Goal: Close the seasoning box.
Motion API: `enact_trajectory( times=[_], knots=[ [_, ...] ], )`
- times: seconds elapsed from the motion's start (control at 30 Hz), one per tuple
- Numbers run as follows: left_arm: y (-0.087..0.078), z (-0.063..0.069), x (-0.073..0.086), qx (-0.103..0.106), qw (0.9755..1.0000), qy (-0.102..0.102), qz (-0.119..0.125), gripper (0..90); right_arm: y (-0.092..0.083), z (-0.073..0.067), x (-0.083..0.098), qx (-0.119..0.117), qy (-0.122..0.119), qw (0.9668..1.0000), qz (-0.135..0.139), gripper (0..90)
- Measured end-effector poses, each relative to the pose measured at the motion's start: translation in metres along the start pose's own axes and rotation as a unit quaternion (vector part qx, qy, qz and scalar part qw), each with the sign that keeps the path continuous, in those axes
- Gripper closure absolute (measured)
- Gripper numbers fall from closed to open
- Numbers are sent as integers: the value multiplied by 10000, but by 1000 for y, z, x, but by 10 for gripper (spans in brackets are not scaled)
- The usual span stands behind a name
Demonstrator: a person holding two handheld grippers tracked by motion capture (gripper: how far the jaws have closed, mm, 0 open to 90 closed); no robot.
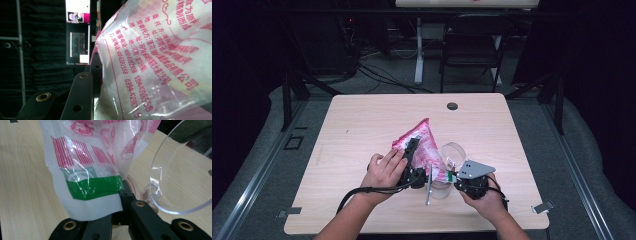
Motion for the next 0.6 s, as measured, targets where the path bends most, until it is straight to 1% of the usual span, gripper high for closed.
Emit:
enact_trajectory(
  times=[0.03,0.1,0.13,0.17,0.23,0.3,0.37,0.53,0.6],
  knots=[
    [0,0,1,-8,10000,-1,-9,720,0,0,0,4,3,10000,-5,900],
    [1,1,4,78,9999,-113,-89,722,1,0,-1,24,29,10000,-9,900],
    [1,1,6,121,9996,-200,-126,723,2,0,-1,19,42,10000,0,900],
    [2,1,7,109,9997,-192,-129,724,2,0,-2,13,49,10000,14,900],
    [2,3,10,156,9992,-313,-202,725,2,0,-3,29,42,10000,3,900],
    [2,4,13,209,9987,-409,-213,726,2,0,-3,37,38,10000,11,900],
    [2,6,15,235,9984,-464,-224,726,2,0,-4,68,54,10000,31,900],
    [2,6,18,326,9968,-672,-275,728,-2,2,-6,165,73,9998,97,900],
    [1,6,20,393,9958,-764,-317,728,-3,3,-7,197,79,9997,117,900]
  ],
)
Point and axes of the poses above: each handheld gripper's, and its own axes: y roughly forward along the jaws, x roughly out of its underside, z roughly to its right, the point moved 2 cm from there along y, roughly forward along the jaws, and after that the axes turned 14 degrees about -y, right-handed, at the moved point
